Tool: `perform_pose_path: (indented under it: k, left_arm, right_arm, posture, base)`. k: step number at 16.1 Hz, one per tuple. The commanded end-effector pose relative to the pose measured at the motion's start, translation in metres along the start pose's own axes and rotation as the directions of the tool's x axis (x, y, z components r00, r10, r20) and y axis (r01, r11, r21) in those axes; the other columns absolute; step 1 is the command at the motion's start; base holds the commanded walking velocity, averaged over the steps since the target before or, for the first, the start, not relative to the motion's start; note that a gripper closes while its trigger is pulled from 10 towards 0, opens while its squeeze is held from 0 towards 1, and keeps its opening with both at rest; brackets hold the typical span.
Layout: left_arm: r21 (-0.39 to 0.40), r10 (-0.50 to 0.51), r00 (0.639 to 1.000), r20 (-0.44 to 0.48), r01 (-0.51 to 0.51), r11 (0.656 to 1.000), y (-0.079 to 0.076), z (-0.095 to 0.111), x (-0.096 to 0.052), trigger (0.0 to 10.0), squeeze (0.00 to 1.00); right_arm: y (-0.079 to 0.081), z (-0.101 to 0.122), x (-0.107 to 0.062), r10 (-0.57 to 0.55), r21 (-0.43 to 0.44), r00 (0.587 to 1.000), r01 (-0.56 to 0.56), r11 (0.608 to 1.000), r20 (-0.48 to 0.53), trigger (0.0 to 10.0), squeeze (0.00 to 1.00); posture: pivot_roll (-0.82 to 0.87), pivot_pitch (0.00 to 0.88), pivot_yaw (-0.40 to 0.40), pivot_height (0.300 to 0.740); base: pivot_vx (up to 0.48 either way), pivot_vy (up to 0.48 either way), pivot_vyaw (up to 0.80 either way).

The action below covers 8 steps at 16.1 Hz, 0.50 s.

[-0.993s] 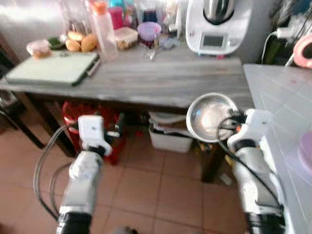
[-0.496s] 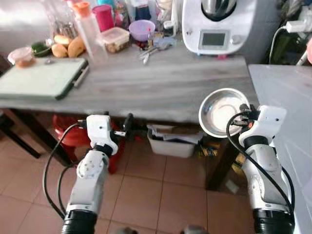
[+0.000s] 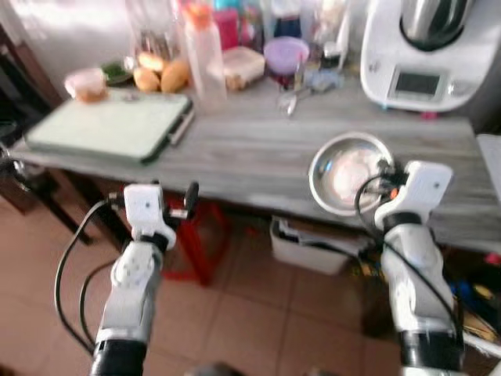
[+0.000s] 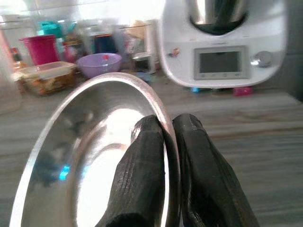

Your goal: Setting the table

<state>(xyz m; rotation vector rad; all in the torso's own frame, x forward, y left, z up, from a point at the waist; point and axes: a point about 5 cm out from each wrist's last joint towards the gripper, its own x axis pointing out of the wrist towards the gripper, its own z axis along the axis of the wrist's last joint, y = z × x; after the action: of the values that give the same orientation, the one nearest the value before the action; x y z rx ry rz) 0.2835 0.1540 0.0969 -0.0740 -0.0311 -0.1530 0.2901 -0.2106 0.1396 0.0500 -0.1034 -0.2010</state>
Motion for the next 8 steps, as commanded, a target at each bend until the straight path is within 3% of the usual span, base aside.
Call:
perform_pose_path:
  k: [1,5,8]
  left_arm:
    - [0.010,0.015,1.000,0.000,-0.015,1.000,0.004,0.002,0.001,10.0,0.00]
    - [-0.008,-0.005,1.000,-0.016,0.005,1.000,0.002,0.001,0.001,10.0,0.00]
    - [-0.009,-0.013,1.000,-0.020,0.012,1.000,0.002,0.001,0.000,10.0,0.00]
  right_arm:
    - [-0.008,0.005,0.004,-0.058,0.016,0.998,0.058,0.998,0.018,10.0,0.00]
    - [-0.022,-0.003,0.006,-0.157,0.046,0.987,0.158,0.986,-0.028,10.0,0.00]
    - [-0.022,-0.004,0.005,-0.158,0.046,0.987,0.159,0.986,-0.030,10.0,0.00]
  posture:
    - [-0.06,0.000,0.053,0.740]
    - [-0.05,0.000,0.055,0.740]
    - [-0.05,0.000,0.057,0.740]
  base:
    - [0.000,0.000,0.00]
    - [0.000,0.000,0.00]
    - [0.000,0.420,-0.72]
